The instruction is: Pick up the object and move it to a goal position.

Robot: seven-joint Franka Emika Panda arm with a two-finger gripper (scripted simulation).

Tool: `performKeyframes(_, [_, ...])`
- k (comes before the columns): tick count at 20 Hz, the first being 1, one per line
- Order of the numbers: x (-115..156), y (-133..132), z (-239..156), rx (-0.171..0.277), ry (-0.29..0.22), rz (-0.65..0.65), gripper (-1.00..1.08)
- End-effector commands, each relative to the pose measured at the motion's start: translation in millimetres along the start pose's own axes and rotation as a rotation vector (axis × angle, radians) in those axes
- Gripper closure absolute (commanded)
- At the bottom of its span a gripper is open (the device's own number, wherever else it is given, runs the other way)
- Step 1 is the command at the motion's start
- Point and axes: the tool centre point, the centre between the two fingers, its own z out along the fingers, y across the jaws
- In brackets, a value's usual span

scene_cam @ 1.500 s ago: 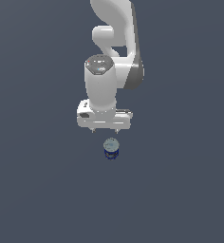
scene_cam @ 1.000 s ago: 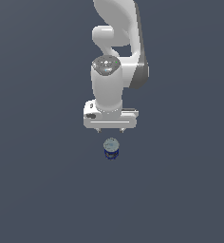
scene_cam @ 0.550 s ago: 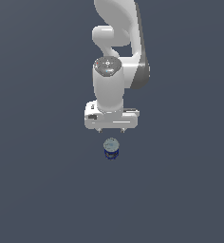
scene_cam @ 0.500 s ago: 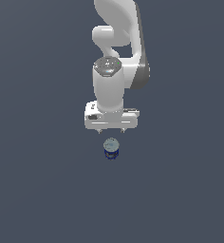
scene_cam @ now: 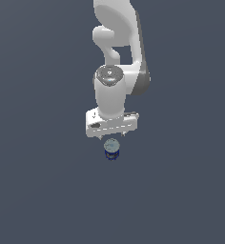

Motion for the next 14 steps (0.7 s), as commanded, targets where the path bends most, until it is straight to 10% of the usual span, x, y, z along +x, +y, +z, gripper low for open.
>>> performKeyframes(1, [3.9, 1.0, 6.4, -0.004, -0.002, -0.065, -0.92])
performKeyframes(14, [16.3, 3.9, 27.9, -0.015, -0.008, -0.281, -0.92])
